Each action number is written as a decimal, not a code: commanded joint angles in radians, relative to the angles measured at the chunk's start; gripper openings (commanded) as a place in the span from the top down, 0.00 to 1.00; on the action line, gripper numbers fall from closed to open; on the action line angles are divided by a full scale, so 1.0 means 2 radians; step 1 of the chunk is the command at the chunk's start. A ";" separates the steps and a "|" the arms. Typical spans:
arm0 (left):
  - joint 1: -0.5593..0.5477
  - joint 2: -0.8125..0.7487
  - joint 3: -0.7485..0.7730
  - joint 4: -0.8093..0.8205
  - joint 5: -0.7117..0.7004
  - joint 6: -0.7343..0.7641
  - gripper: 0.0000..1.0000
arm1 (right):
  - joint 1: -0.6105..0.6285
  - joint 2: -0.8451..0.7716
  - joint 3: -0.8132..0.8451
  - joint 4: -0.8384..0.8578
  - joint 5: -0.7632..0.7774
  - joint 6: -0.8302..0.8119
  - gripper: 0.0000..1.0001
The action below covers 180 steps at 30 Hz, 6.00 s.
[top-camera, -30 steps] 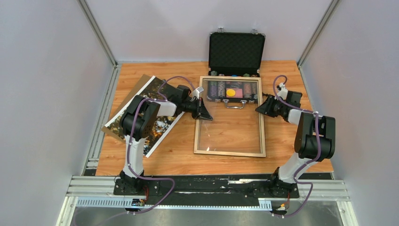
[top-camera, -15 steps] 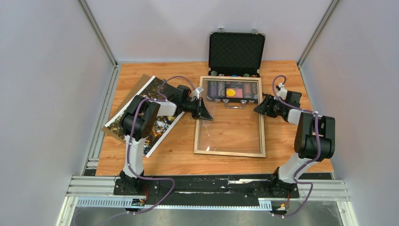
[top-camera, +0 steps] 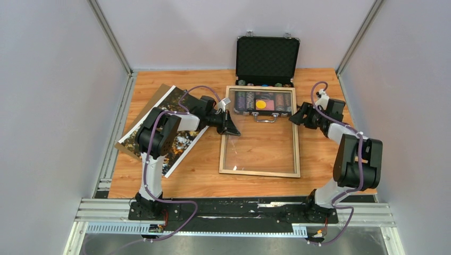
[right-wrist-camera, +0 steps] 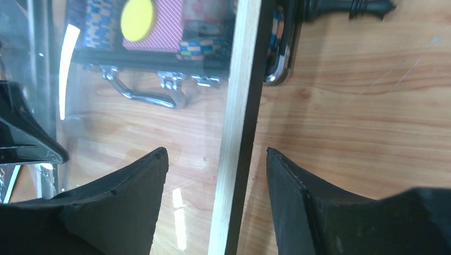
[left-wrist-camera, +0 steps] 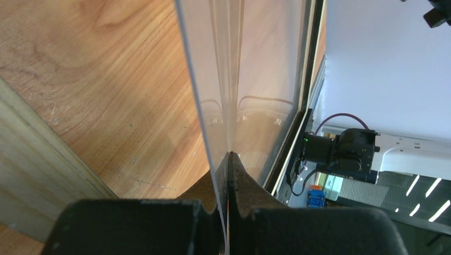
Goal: Put the photo into the frame
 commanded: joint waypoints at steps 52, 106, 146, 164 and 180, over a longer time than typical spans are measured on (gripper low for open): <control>-0.006 -0.002 0.026 -0.043 -0.025 0.034 1.00 | 0.290 0.085 0.183 -0.063 0.142 -0.179 0.40; -0.006 -0.011 0.040 -0.093 -0.047 0.064 0.50 | 0.289 0.091 0.142 -0.050 0.176 -0.199 0.42; -0.006 -0.043 0.048 -0.178 -0.102 0.120 0.00 | 0.282 0.092 0.135 -0.049 0.177 -0.199 0.44; -0.006 -0.072 0.046 -0.203 -0.118 0.087 0.00 | 0.281 0.093 0.135 -0.049 0.181 -0.200 0.45; -0.006 -0.093 0.058 -0.251 -0.145 0.073 0.00 | 0.281 0.100 0.141 -0.052 0.189 -0.201 0.46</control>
